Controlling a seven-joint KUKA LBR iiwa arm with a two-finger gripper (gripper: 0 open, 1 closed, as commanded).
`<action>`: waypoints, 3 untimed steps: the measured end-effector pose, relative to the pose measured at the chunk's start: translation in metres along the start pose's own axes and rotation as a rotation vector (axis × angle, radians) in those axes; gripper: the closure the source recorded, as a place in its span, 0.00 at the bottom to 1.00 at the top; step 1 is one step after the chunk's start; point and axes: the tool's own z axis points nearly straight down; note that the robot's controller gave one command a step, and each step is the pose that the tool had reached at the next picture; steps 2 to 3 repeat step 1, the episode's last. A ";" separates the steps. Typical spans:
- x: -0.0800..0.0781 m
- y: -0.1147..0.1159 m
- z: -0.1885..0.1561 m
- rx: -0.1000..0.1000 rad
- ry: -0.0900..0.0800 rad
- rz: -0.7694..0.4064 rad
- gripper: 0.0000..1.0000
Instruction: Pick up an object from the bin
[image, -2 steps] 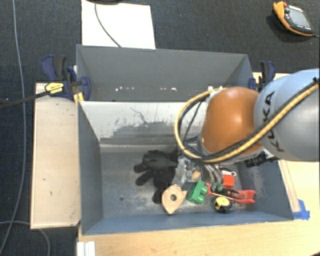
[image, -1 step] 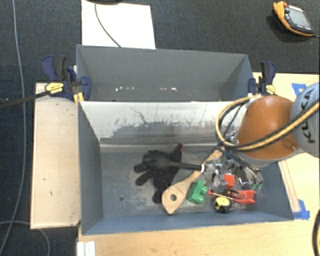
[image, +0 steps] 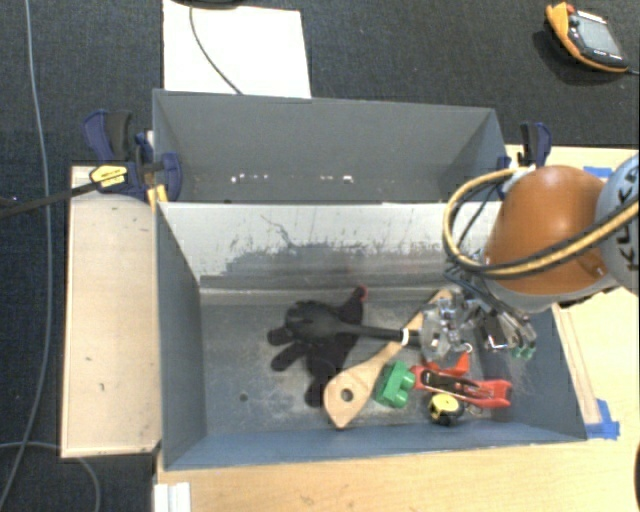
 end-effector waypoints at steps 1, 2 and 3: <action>-0.016 0.005 -0.014 0.002 -0.013 -0.010 1.00; -0.016 0.005 -0.014 0.002 -0.013 -0.010 1.00; -0.016 0.005 -0.014 0.002 -0.013 -0.010 1.00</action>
Offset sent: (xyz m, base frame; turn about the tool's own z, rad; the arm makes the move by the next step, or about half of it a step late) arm 0.0177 -0.0025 0.0678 0.0223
